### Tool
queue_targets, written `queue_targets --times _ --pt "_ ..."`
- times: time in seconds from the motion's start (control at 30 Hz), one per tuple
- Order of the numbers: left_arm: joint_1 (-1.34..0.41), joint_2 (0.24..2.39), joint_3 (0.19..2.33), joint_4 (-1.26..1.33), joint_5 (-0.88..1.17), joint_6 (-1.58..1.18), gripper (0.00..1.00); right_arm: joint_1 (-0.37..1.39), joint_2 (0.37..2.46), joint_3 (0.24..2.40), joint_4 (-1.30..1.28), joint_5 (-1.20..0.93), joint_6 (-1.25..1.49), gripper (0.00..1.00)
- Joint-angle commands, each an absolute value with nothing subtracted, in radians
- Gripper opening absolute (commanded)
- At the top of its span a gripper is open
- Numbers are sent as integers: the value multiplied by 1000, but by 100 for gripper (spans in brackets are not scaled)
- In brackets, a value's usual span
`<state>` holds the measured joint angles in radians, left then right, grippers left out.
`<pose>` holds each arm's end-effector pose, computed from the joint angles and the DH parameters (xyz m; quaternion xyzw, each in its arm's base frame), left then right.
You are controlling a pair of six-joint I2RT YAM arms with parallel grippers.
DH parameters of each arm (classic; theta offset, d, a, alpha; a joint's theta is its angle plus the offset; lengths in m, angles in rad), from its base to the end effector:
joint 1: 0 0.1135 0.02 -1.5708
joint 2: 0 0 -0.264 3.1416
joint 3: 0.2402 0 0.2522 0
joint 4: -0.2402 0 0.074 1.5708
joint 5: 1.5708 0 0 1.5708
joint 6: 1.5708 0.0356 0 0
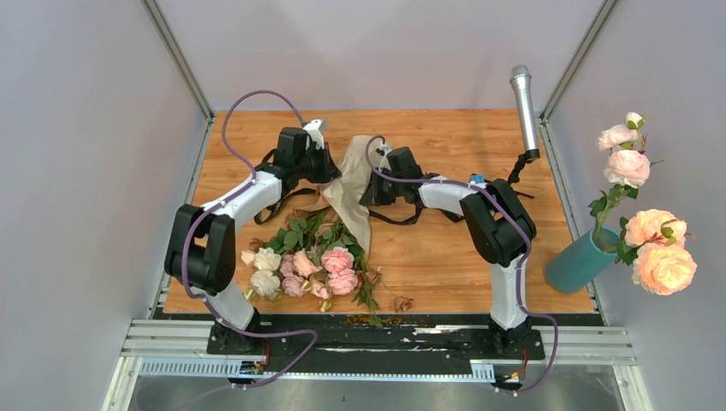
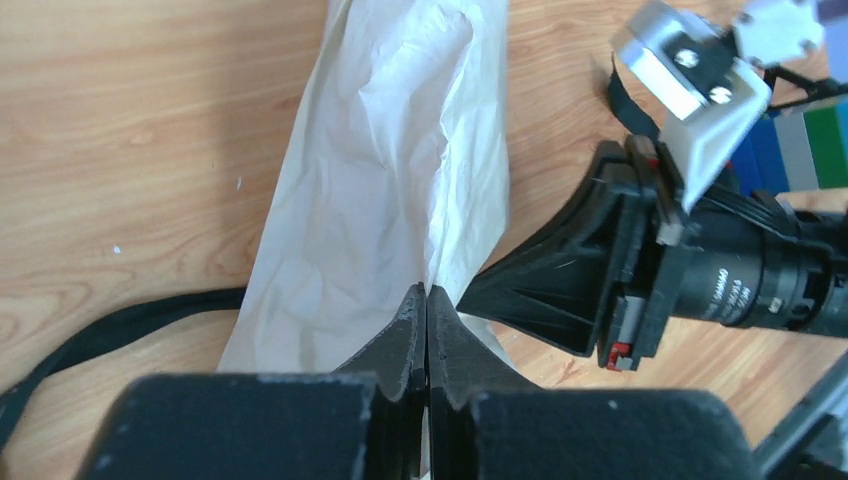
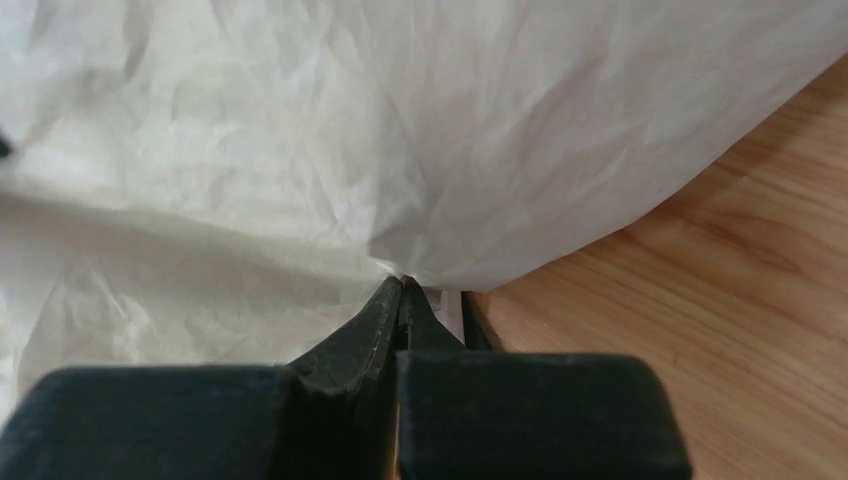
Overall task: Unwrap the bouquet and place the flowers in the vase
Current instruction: Unfold the wrapping paper at the center of the board.
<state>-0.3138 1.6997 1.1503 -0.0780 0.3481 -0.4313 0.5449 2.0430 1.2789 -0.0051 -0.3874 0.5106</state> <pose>0.3588 -0.1292 0.2355 0.0270 0.8804 -0.3066 0.3607 0.3653 0.2371 0.1480 -0.0906 0.9021 0.3459 0.2415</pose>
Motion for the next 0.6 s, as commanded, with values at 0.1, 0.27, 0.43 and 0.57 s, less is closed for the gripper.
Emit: queue_targets --times 0.1,0.27,0.43,0.57 --pt "-359 1555 1130 -115 208 -229 0 543 2071 1356 -34 -385 468 1" --pt "-384 1521 1118 -138 150 -187 0 541 2025 1361 -72 -343 437 27" --pt "-435 1488 1103 -133 75 -157 0 514 1937 1311 -95 -272 419 48" --pt "-494 1468 1094 -136 -50 -149 0 493 1859 1262 -109 -206 406 57"
